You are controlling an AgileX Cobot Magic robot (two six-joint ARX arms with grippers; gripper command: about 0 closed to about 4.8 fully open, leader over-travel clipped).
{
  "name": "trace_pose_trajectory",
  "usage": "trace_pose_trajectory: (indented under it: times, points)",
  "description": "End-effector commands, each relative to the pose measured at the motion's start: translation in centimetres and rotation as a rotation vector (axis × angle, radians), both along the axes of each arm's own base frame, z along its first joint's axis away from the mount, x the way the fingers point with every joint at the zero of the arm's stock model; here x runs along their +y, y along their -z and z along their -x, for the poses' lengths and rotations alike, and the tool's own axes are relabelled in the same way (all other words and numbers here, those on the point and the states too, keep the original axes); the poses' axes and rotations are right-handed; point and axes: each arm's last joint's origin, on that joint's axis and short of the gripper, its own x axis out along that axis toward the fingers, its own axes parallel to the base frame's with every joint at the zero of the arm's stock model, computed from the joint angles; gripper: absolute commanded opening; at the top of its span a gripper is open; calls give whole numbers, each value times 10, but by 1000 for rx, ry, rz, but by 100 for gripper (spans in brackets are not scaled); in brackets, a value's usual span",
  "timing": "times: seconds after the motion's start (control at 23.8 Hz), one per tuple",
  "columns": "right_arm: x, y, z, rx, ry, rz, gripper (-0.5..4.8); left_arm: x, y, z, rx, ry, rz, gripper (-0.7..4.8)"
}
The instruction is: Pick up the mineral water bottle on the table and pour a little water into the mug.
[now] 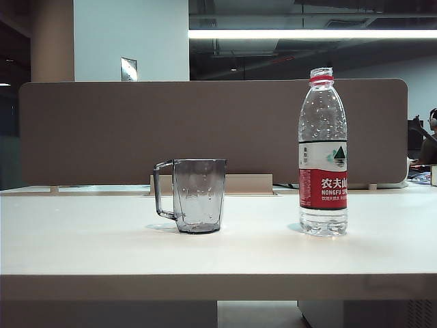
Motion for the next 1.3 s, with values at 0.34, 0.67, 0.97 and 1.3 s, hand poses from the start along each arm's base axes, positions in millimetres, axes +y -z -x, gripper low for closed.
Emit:
trace_pose_trajectory:
  times: [0.34,0.67,0.97,1.3]
  points:
    - [0,0,0,-4,2,2,-1,-7,-3,0,21,71,-8,-5]
    - [0,0,0,-4,2,2,-1,-34,-39,-2,123,336,-24,-5]
    - [0,0,0,-3,2,2,-1,-50,-84,9,5,528,-8,-5]
    - [0,0,0,-4,2,3,-1,-52,-97,13,-34,563,2,-5]
